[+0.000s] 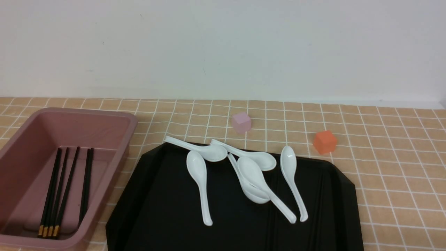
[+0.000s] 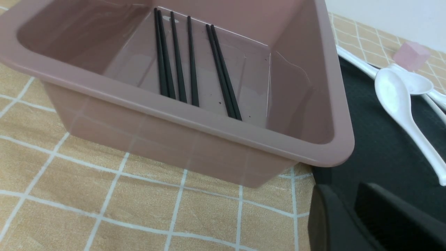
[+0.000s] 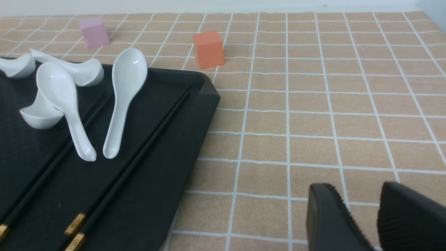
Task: On brown tablecloth take chopsticks from black tray and put them in box.
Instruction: 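Move the gripper over the chopsticks on the black tray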
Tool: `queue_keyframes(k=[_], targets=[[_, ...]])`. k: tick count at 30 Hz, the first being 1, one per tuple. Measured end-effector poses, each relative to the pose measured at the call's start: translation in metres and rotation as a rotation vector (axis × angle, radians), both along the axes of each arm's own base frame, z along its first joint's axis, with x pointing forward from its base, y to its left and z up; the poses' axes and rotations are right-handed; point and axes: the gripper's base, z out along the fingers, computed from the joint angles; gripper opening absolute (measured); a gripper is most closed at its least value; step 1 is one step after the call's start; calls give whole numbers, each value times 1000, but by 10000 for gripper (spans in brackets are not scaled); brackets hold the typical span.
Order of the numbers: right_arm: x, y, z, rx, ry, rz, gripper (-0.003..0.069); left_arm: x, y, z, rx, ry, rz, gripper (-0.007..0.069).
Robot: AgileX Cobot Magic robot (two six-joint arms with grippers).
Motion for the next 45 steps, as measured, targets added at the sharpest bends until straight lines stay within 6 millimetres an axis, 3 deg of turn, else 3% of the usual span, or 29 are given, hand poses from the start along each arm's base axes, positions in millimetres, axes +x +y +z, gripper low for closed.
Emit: queue_keyframes(k=[2,9,15,19,21,23,26,27,28,30,31,32,36,40,45], targets=[[0,1,1,57,-10,-3,240,0,0,0,0,0,0,127],[2,11,11,806,-51,-59,240,0,0,0,0,0,0,132],[3,11,18,1043,-85,-74,240,0,0,0,0,0,0,139],[1,10,34,978,-159,-40,232,0,0,0,0,0,0,145],[-2,10,55,905,-219,-2,206,0,0,0,0,0,0,146],[-2,13,91,769,-241,54,131,0,0,0,0,0,0,147],[11,26,127,576,-69,168,11,0,0,0,0,0,0,148],[14,26,126,569,-54,165,6,0,0,0,0,0,0,148],[31,37,134,500,167,255,-9,0,0,0,0,0,0,148],[54,46,126,459,415,323,-6,0,0,0,0,0,0,148],[54,46,127,458,424,332,-6,0,0,0,0,0,0,148],[73,53,113,443,615,393,5,0,0,0,0,0,0,148],[99,74,83,448,868,521,32,0,0,0,0,0,0,148],[109,123,56,399,992,611,49,0,0,0,0,0,0,148],[123,173,39,329,1027,554,100,0,0,0,0,0,0,152]])
